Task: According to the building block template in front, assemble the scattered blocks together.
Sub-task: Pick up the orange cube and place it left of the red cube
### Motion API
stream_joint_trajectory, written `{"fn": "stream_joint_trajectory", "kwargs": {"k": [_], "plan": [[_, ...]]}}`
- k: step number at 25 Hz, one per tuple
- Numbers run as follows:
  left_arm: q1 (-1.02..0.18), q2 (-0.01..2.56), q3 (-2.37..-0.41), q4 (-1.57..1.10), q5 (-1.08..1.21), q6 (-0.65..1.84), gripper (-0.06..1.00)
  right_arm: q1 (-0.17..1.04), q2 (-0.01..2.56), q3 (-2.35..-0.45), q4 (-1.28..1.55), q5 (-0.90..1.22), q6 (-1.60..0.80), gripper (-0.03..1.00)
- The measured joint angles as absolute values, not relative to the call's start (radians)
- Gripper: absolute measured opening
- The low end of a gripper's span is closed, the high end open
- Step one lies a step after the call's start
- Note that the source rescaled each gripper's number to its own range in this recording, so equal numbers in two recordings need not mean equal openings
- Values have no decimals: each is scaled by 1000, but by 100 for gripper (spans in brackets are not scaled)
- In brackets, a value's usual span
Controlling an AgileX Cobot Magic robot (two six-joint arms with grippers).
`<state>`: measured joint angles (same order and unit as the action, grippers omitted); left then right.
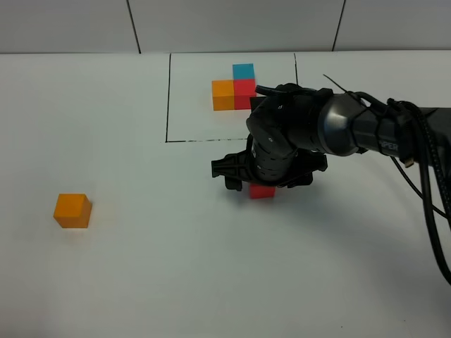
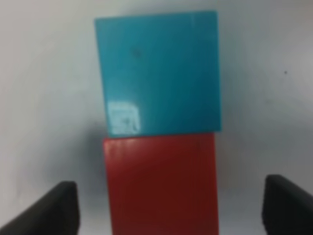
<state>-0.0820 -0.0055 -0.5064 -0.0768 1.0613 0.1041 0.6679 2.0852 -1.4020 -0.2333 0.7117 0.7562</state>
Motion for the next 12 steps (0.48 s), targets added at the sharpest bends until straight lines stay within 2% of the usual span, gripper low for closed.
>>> {"fn": "stream_joint_trajectory", "kwargs": {"k": [3, 4, 7, 12], "plan": [[-82, -5, -506, -77, 1061, 104, 64, 668, 2046, -1402, -212, 715, 723, 87], [-82, -5, -506, -77, 1061, 104, 64, 668, 2036, -1402, -201, 718, 710, 92], [-82, -5, -506, -77, 1061, 104, 64, 668, 2007, -1402, -187, 724, 670, 98], [-82, -5, -506, -77, 1061, 104, 64, 635, 1960, -1402, -209, 733, 644, 100]]}}
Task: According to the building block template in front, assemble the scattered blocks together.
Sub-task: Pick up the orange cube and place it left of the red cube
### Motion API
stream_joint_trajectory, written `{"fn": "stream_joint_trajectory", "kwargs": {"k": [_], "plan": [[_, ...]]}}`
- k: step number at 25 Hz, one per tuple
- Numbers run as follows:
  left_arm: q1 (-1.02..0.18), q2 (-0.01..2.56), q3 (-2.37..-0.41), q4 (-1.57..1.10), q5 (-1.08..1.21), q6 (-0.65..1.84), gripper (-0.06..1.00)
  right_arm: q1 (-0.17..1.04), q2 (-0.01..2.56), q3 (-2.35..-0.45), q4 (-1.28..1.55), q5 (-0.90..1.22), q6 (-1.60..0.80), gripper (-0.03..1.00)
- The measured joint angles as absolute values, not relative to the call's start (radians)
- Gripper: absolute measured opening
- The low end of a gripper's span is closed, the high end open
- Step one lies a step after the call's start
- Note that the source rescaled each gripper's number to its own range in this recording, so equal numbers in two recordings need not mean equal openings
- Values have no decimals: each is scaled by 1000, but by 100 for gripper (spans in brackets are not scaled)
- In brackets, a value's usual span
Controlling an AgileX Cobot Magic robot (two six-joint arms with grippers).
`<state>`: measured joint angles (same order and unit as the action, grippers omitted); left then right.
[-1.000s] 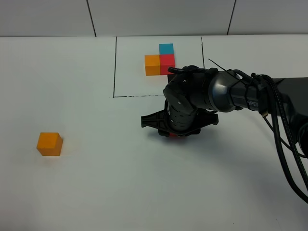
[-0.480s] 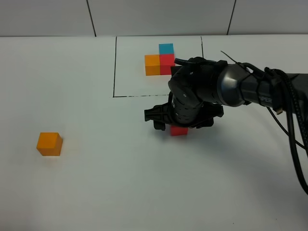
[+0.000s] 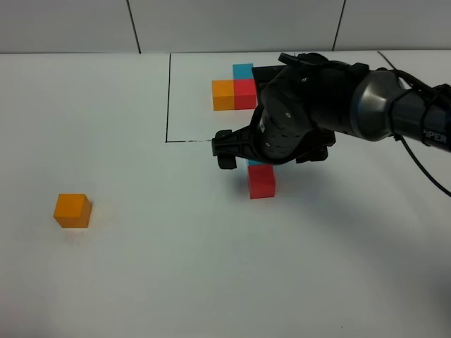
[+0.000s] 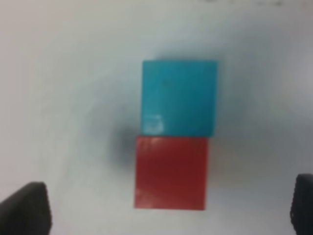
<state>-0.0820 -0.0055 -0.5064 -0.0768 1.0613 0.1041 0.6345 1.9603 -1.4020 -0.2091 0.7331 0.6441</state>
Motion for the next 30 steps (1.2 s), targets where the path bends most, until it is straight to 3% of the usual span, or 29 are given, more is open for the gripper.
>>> {"fn": "stream_joint_trajectory", "kwargs": {"k": [7, 20, 26, 30], "plan": [[-82, -5, -506, -77, 1061, 104, 64, 443, 1924, -1402, -174, 821, 449, 100], [-82, -5, -506, -77, 1061, 104, 64, -28, 1837, -1353, 37, 891, 50, 100], [-82, -5, -506, -77, 1061, 104, 64, -149, 1665, -1185, 7, 844, 0, 100], [-82, -5, -506, -77, 1061, 104, 64, -166, 1534, -1106, -6, 856, 0, 100]]}}
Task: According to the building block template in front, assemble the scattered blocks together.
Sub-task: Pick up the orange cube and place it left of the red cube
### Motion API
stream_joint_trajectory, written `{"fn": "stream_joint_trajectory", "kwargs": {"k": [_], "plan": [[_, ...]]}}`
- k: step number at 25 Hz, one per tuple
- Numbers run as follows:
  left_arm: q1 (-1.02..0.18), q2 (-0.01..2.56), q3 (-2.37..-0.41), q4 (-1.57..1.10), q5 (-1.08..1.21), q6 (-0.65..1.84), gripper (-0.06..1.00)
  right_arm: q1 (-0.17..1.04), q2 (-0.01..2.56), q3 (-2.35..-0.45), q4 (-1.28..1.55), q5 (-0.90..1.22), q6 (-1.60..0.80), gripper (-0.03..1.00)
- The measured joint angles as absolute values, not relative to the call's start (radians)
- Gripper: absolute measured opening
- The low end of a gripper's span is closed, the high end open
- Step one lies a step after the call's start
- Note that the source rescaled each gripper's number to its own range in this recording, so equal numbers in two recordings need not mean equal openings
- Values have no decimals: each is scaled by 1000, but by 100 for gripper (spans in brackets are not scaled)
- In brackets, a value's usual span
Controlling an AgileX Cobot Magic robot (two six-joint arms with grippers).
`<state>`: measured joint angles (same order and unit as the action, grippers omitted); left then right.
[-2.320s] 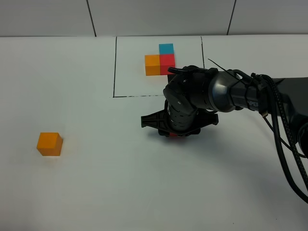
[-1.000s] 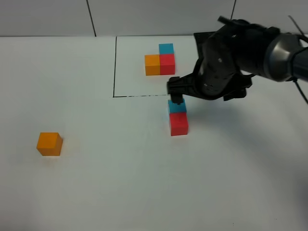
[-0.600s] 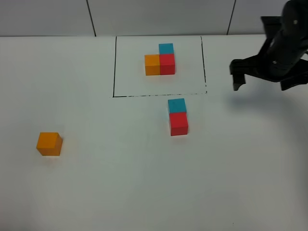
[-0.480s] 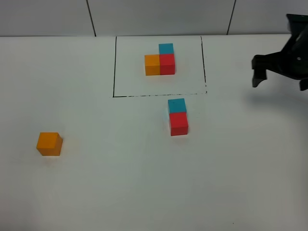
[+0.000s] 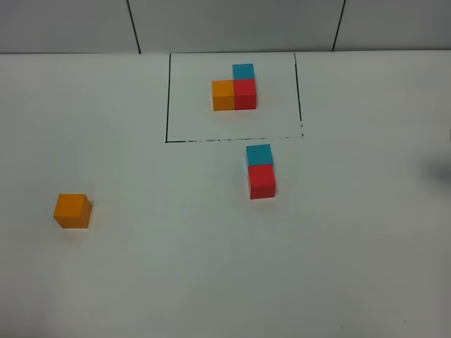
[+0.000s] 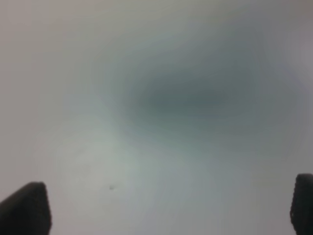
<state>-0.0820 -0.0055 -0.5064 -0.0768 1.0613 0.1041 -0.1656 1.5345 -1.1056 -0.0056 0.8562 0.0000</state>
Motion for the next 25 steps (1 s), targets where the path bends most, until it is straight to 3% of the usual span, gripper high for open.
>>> {"fn": "stream_joint_trajectory", "kwargs": {"k": [13, 25], "plan": [[-82, -5, -506, -77, 1061, 104, 64, -90, 1097, -932, -30, 979, 0, 100], [-82, -5, -506, -77, 1061, 104, 64, 87, 787, -753, -32, 1002, 6, 100]]}}
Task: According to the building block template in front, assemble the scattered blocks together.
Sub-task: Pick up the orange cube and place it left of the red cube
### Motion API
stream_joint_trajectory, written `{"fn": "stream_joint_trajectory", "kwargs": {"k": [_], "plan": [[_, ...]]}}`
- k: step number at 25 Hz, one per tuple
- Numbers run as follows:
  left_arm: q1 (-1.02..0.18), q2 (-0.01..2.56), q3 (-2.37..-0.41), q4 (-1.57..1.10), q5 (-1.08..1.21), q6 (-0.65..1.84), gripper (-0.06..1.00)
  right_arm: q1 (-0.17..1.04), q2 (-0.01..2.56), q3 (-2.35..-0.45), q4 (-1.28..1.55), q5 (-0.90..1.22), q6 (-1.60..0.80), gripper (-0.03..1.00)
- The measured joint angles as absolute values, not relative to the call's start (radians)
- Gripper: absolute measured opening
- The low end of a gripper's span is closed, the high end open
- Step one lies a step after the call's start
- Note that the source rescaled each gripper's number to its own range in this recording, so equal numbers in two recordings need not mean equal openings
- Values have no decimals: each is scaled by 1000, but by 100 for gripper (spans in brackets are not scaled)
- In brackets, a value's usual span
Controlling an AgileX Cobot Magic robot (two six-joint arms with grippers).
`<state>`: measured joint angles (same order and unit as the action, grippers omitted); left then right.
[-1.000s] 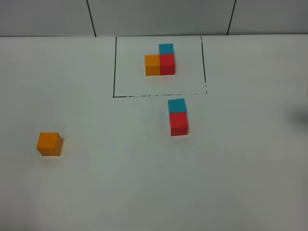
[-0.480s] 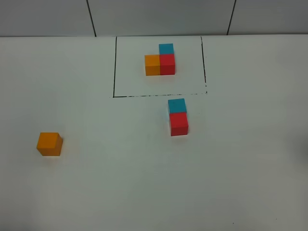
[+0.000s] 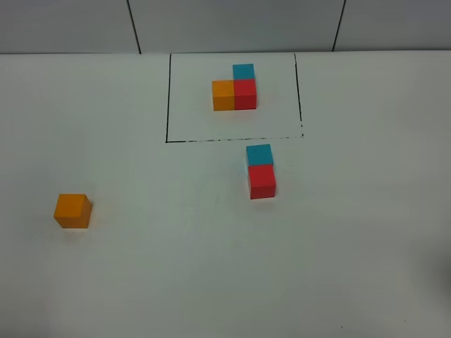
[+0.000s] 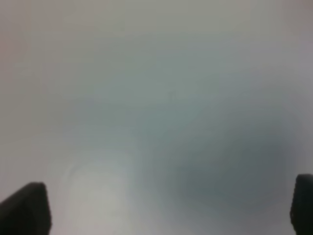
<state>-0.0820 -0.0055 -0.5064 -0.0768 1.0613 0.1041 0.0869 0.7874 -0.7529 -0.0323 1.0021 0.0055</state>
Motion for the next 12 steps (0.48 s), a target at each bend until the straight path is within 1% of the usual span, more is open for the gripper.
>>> {"fn": "stream_joint_trajectory", "kwargs": {"k": [7, 12], "plan": [[-82, -5, -506, -77, 1061, 104, 64, 151, 585, -714, -53, 1090, 65, 100], [-82, -5, -506, -77, 1061, 103, 64, 154, 452, -712, -49, 1156, 74, 100]]}}
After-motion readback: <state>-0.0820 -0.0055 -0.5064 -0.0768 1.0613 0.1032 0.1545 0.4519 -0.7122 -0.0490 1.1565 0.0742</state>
